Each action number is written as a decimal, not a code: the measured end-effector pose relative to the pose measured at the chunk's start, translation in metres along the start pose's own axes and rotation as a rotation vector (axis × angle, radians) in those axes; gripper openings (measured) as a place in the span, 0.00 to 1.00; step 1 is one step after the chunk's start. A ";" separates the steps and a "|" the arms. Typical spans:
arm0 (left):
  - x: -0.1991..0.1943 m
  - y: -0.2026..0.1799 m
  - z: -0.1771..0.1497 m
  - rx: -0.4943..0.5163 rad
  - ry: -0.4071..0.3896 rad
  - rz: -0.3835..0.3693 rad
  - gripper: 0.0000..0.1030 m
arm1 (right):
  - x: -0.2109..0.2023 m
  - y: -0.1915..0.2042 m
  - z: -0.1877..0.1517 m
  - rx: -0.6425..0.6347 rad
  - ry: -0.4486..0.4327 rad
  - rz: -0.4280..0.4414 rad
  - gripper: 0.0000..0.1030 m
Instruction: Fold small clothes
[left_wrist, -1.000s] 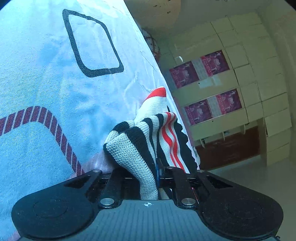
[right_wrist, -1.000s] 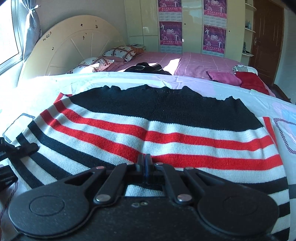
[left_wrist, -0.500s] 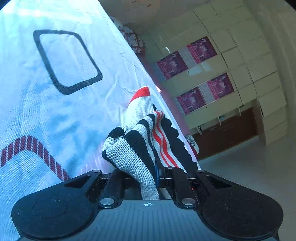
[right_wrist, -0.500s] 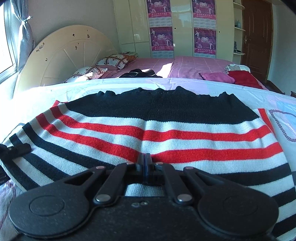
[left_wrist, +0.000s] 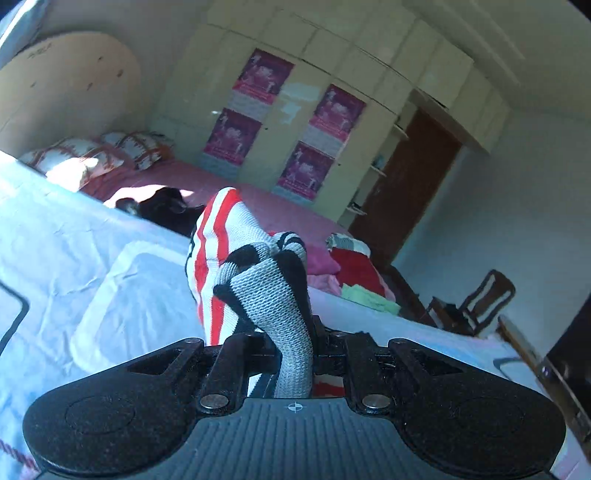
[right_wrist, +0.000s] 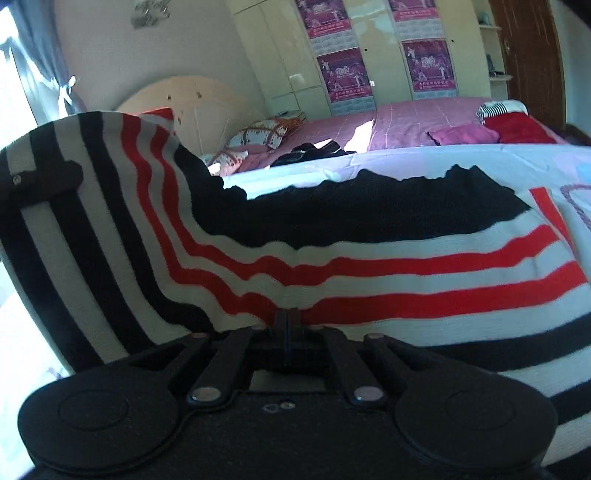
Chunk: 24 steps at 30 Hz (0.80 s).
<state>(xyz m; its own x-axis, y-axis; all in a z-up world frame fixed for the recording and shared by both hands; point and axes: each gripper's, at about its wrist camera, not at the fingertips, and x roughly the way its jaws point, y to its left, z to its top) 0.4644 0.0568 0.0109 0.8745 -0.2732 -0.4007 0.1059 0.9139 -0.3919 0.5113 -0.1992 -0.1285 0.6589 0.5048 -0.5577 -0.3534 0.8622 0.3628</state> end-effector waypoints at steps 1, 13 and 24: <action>0.002 -0.018 0.001 0.050 0.008 -0.021 0.13 | -0.013 -0.010 0.001 0.036 -0.040 0.007 0.04; 0.061 -0.174 -0.098 0.376 0.350 -0.160 0.66 | -0.180 -0.182 -0.037 0.455 -0.190 -0.200 0.38; -0.020 -0.065 -0.040 0.199 0.229 0.012 0.66 | -0.177 -0.155 -0.040 0.573 -0.143 0.125 0.71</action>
<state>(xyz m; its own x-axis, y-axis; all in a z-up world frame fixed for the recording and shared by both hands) 0.4213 -0.0091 0.0109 0.7493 -0.3017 -0.5895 0.2063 0.9522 -0.2251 0.4229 -0.4201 -0.1161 0.7321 0.5563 -0.3931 -0.0468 0.6167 0.7858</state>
